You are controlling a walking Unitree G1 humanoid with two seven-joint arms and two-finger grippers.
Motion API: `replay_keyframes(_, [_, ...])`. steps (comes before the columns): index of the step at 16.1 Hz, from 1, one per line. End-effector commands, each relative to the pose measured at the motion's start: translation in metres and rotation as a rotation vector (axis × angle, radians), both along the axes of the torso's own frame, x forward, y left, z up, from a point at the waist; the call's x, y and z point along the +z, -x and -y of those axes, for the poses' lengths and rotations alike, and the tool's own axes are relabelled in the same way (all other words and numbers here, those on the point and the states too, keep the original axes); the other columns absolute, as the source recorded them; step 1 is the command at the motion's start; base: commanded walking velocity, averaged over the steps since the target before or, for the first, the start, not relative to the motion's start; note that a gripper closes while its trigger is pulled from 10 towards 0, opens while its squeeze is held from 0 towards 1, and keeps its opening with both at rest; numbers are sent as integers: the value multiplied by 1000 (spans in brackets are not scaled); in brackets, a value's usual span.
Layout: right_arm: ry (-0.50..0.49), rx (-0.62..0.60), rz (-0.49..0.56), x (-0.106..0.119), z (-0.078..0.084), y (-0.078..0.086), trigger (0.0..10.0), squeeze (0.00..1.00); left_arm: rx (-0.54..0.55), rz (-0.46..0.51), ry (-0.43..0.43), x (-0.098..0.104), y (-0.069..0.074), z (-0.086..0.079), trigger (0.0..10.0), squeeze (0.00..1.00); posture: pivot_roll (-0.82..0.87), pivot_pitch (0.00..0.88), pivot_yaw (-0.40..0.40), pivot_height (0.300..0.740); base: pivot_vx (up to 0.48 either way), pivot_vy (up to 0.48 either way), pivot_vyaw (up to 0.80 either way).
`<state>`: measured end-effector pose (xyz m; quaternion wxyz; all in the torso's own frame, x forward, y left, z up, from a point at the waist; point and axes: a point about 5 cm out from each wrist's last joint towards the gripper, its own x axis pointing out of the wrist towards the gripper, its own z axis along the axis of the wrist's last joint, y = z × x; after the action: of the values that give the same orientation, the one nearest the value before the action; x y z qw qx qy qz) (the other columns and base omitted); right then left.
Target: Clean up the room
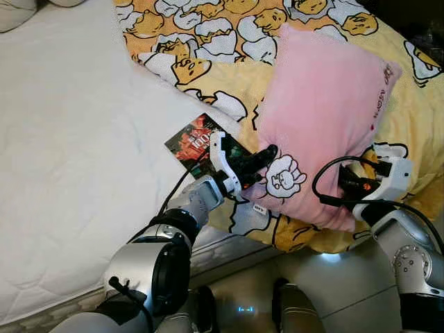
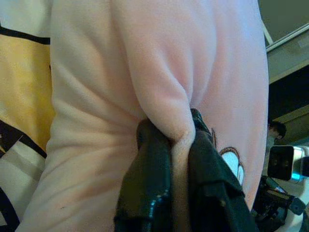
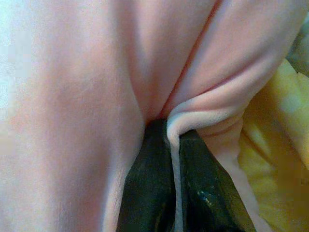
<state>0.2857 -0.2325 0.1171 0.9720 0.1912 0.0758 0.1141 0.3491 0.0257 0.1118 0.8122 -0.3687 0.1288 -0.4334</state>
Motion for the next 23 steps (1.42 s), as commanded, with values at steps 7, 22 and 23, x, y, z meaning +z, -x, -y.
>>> replay_keyframes(7, [157, -42, 256, 73, -4, -41, 0, 0, 110, 255, -2, 51, -25, -25, 0, 0, -159, 43, 109, 724, 0, 0, 0])
replay_keyframes(22, [171, -31, 385, 90, -44, -91, 0, 0, 687, 458, -363, 72, -7, -112, 0, 0, 23, 0, -12, 724, 0, 128, 201])
replay_keyframes(23, [168, -21, 378, 88, -46, -92, 0, 0, 689, 455, -367, 70, -4, -110, 0, 0, 27, 0, -15, 724, 0, 480, 531])
